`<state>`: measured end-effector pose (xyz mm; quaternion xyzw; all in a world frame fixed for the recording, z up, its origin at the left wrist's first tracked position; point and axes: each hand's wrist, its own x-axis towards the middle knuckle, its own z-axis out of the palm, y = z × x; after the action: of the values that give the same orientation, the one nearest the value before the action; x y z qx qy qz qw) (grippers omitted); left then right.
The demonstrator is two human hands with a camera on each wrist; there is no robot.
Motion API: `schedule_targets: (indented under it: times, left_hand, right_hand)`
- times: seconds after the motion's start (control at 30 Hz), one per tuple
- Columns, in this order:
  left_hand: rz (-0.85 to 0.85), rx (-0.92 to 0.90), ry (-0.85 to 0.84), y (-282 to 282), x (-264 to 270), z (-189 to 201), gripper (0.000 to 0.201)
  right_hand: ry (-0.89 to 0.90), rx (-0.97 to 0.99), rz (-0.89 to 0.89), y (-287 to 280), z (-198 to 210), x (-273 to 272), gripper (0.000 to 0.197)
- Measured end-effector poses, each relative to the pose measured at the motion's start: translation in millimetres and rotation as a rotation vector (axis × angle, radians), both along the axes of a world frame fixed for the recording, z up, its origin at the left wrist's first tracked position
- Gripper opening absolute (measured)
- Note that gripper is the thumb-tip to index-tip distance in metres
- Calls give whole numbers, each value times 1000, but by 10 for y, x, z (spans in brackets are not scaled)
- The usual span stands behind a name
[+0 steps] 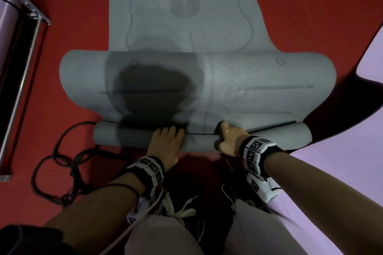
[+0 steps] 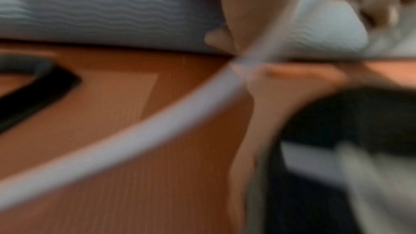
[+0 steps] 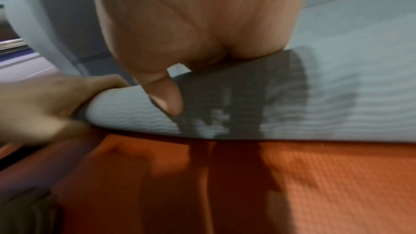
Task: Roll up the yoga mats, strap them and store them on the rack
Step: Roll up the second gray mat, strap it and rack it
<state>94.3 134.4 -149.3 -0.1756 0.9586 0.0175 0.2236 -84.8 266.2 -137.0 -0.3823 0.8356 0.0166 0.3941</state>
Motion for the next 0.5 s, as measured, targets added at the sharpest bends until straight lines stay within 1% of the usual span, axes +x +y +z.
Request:
schedule_targets:
  times: [0.03,0.07,0.13,0.17,0.23,0.3,0.33,0.37,0.4,0.47,0.5]
  left_hand:
    - [4,19,-36,-28,-39,20,65]
    - [3,17,-55,-65,-68,19,67]
    - [4,7,-80,-125,-140,32,70]
    - [11,28,-98,-150,-181,52,68]
    - [31,129,-153,-201,-242,79,57]
    - [66,269,-222,-246,-266,66,43]
    - [81,311,-251,-266,-277,50,40]
    - [93,329,-264,-286,-289,45,40]
    - [113,338,-286,-299,-299,48,45]
    - [169,361,-306,-295,-303,99,64]
    - [187,375,-255,-279,-272,125,68]
  right_hand:
    - [33,-10,34,12,3,20,49]
    - [107,-23,101,26,9,54,53]
    - [337,-43,252,66,12,141,61]
    - [424,-39,306,99,3,202,64]
    - [514,-14,368,163,-52,304,74]
    - [509,22,342,176,-96,358,82]
    - [506,7,334,171,-111,350,81]
    - [493,3,329,157,-119,330,80]
    - [471,-3,326,144,-129,299,80]
    - [387,-79,312,130,-138,199,82]
    - [354,-115,305,127,-139,146,82]
